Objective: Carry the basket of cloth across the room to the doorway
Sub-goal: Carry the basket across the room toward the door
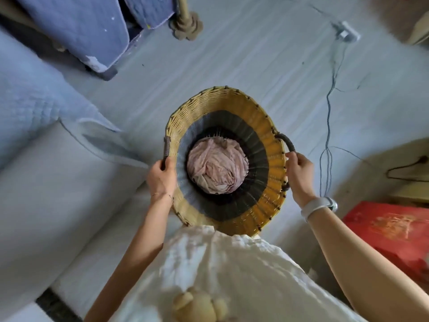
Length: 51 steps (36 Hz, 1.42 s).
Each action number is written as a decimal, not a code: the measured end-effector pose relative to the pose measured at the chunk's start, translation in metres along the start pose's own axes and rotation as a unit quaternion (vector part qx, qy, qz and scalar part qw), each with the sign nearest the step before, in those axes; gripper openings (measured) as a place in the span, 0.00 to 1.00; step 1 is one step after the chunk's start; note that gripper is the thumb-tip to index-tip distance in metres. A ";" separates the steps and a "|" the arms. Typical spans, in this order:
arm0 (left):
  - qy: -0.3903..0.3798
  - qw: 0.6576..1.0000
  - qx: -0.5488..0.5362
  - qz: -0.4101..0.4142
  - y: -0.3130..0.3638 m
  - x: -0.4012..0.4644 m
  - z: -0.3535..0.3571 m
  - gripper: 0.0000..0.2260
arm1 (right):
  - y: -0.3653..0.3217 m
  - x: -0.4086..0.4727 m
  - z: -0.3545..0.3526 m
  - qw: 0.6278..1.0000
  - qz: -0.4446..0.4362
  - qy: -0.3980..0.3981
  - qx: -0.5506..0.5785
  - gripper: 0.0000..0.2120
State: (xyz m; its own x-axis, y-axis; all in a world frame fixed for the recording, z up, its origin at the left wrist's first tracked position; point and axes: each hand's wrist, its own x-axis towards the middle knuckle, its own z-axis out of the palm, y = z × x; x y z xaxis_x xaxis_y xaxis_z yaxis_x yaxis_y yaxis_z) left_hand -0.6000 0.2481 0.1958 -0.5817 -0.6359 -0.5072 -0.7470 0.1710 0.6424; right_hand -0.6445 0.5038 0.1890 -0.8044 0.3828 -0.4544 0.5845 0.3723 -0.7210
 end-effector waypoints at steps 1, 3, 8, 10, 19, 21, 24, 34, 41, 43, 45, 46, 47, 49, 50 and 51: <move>-0.011 1.000 0.009 0.011 0.013 0.004 0.007 0.13 | -0.004 0.008 -0.005 1.000 0.005 0.014 0.008 0.17; -0.034 0.999 0.025 0.031 0.040 0.013 0.022 0.14 | -0.013 0.028 -0.014 0.999 0.012 0.044 0.020 0.18; -0.079 0.996 0.024 0.045 0.100 0.055 0.063 0.15 | -0.043 0.083 -0.027 0.994 0.023 0.099 0.040 0.18; -0.086 0.995 0.009 0.050 0.126 0.079 0.081 0.15 | -0.059 0.110 -0.028 0.991 0.022 0.118 0.051 0.19; -0.131 0.985 0.047 0.103 0.274 0.178 0.134 0.17 | -0.165 0.234 -0.018 0.982 0.038 0.171 0.071 0.17; -0.127 0.984 0.045 0.118 0.305 0.195 0.142 0.18 | -0.187 0.257 -0.016 0.982 0.037 0.171 0.077 0.16; -0.110 0.984 0.045 0.134 0.348 0.217 0.156 0.19 | -0.215 0.289 -0.014 0.979 0.029 0.179 0.092 0.16; -0.098 0.988 -0.016 0.118 0.485 0.288 0.230 0.17 | -0.297 0.437 -0.021 0.977 0.021 0.175 0.118 0.16; -0.052 0.995 -0.029 0.081 0.576 0.342 0.307 0.16 | -0.368 0.575 -0.040 0.987 -0.007 0.117 0.107 0.16; -0.042 0.997 -0.031 0.065 0.603 0.353 0.327 0.17 | -0.388 0.607 -0.045 0.989 -0.008 0.109 0.100 0.16; -0.044 0.996 -0.048 0.053 0.628 0.364 0.343 0.17 | -0.408 0.634 -0.050 0.990 -0.006 0.105 0.096 0.15; -0.046 0.996 -0.054 0.053 0.639 0.370 0.351 0.18 | -0.418 0.648 -0.053 0.990 -0.005 0.105 0.096 0.14; -0.046 0.996 -0.060 0.056 0.649 0.375 0.358 0.18 | -0.427 0.661 -0.056 0.990 -0.005 0.104 0.096 0.14; -0.042 0.995 -0.074 0.059 0.668 0.386 0.372 0.20 | -0.445 0.686 -0.061 0.990 -0.003 0.100 0.095 0.13; -0.040 0.994 -0.084 0.056 0.678 0.392 0.379 0.22 | -0.454 0.699 -0.063 0.991 -0.002 0.098 0.093 0.13; -0.040 0.994 -0.089 0.052 0.688 0.399 0.386 0.24 | -0.463 0.711 -0.064 0.991 -0.003 0.096 0.091 0.13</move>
State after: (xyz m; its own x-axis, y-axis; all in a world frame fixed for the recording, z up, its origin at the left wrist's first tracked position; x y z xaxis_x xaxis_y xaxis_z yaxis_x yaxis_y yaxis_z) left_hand -1.4697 0.4023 0.2139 -0.6818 -0.5593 -0.4715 -0.6164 0.0922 0.7820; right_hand -1.4803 0.6578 0.2336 -0.7622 0.5419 -0.3543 0.5368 0.2230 -0.8137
